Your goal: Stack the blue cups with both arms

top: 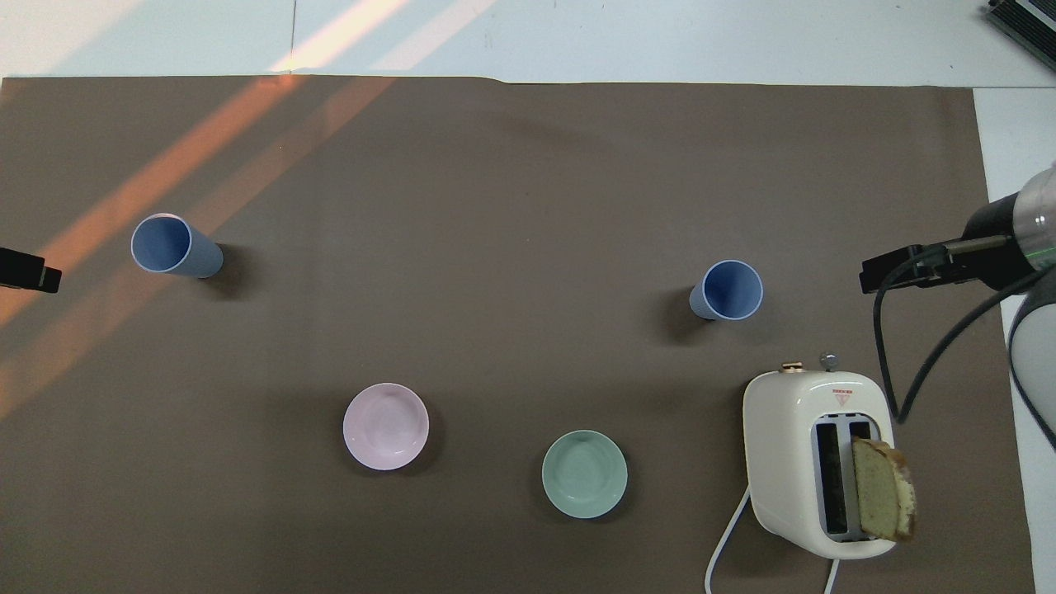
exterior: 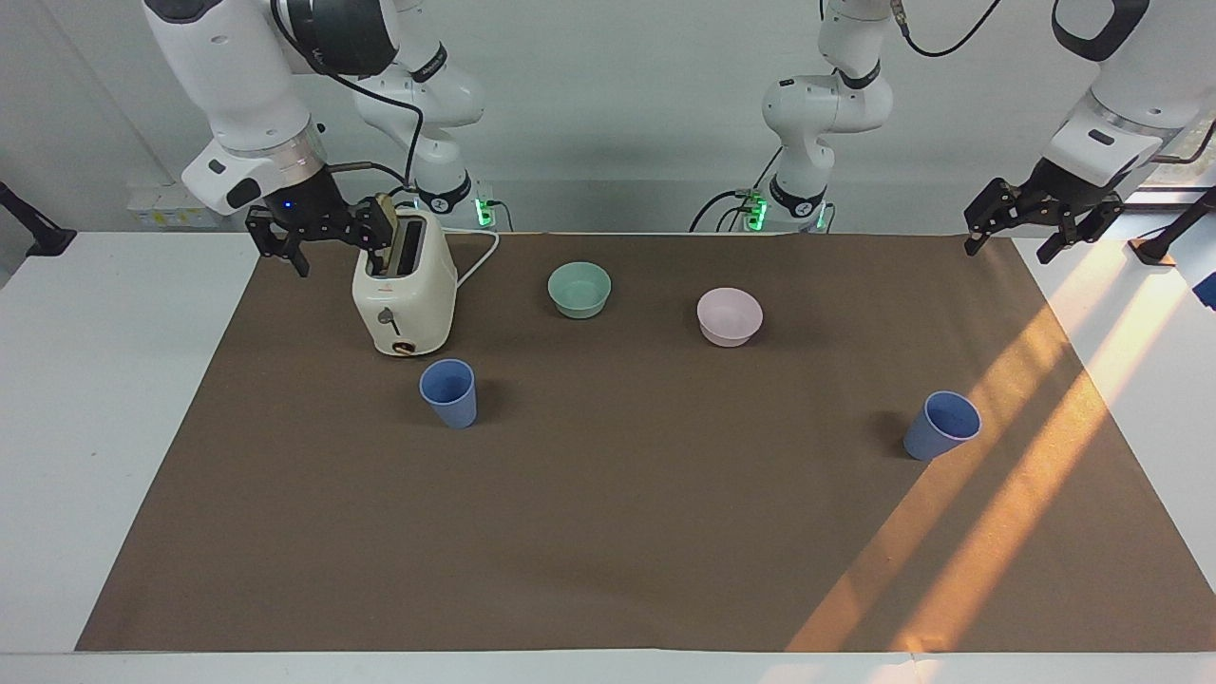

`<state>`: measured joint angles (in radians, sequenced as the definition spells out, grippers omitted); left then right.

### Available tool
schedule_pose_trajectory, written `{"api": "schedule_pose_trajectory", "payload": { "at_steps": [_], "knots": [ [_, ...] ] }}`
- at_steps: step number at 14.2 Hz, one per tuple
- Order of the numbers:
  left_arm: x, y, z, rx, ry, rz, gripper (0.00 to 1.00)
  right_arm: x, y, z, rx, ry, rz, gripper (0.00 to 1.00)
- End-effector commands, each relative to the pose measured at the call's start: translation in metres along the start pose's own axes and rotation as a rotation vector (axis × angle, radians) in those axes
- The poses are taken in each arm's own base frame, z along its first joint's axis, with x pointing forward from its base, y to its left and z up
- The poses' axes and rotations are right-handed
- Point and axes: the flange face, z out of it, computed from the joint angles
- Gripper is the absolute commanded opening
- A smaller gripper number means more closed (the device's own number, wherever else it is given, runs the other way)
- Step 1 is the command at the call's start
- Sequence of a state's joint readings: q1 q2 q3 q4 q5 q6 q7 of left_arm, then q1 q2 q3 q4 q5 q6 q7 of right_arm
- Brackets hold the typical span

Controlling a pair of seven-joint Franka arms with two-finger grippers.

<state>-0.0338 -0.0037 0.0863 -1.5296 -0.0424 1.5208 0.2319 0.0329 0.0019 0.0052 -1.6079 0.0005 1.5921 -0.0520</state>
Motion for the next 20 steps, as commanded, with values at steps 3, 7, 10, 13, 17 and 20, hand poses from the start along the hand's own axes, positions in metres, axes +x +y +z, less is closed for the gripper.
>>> {"api": "schedule_pose_trajectory", "payload": {
  "at_steps": [3,7,10,13,17,20],
  "knots": [
    [-0.0033,0.0008,-0.0024,-0.007,-0.007,-0.002,1.0,-0.0028,0.0034,-0.0026,0.005,0.01,-0.016,1.0],
    [-0.0041,0.0008,-0.0019,-0.007,-0.004,0.001,1.0,-0.0033,0.0033,-0.0034,0.005,0.012,-0.016,1.0],
    [-0.004,0.0007,-0.0006,-0.007,-0.006,0.002,1.0,-0.0028,0.0034,-0.0026,0.005,0.01,-0.016,1.0],
    [-0.0038,0.0023,0.001,-0.008,-0.01,0.006,1.0,-0.0028,0.0034,-0.0026,0.005,0.01,-0.016,1.0],
    [-0.0017,0.0036,-0.0004,-0.005,0.006,0.009,1.0,-0.0033,0.0033,-0.0034,0.005,0.012,-0.016,1.0],
    [0.0015,0.0054,-0.0014,0.0,0.025,0.011,1.0,-0.0028,0.0034,-0.0026,0.005,0.01,-0.016,1.0]
  ]
}}
